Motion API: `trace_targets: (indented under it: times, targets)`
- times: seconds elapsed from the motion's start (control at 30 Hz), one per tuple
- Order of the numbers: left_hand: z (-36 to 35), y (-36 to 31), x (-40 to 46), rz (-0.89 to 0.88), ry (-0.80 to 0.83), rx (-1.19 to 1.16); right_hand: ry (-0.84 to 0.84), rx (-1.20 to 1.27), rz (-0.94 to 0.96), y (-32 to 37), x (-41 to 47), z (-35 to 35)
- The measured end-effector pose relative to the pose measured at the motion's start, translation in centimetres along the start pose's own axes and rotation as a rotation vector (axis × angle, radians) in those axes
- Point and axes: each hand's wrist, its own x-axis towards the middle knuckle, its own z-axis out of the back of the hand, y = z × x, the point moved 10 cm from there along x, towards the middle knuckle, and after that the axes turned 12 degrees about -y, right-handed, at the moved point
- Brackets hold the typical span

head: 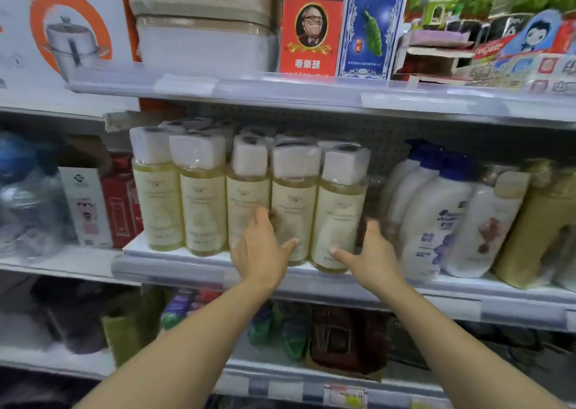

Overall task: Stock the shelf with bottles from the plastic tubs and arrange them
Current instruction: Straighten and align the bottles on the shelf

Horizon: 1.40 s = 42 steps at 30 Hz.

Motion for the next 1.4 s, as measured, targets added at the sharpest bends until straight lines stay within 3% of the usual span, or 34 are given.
trace_targets:
  times: [0.2, 0.67, 0.83, 0.9, 1.03, 1.4]
  targets:
    - [-0.3, -0.3, 0.1, 0.051, -0.060, 0.097, 0.007, 0.028, 0.000, -0.9, 1.3, -1.0]
    - [-0.6, -0.6, 0.7, 0.031, -0.038, 0.153, 0.003, 0.039, 0.021, -0.6, 2.2, -1.9]
    - [1.5, 1.4, 0.8, 0.135, -0.111, 0.036, 0.034, 0.115, -0.040, -1.3, 2.7, -0.8]
    - [2.1, 2.9, 1.2, 0.194, -0.137, 0.030, 0.118, 0.189, -0.069, -1.2, 3.2, -1.1]
    - [0.8, 4.0, 1.6, 0.222, -0.047, 0.099, 0.266, 0.373, -0.050, 0.2, 3.3, -2.9]
    - [0.0, 3.8, 1.8, 0.186, -0.025, 0.142, 0.224, 0.430, -0.032, 0.4, 3.5, -3.7]
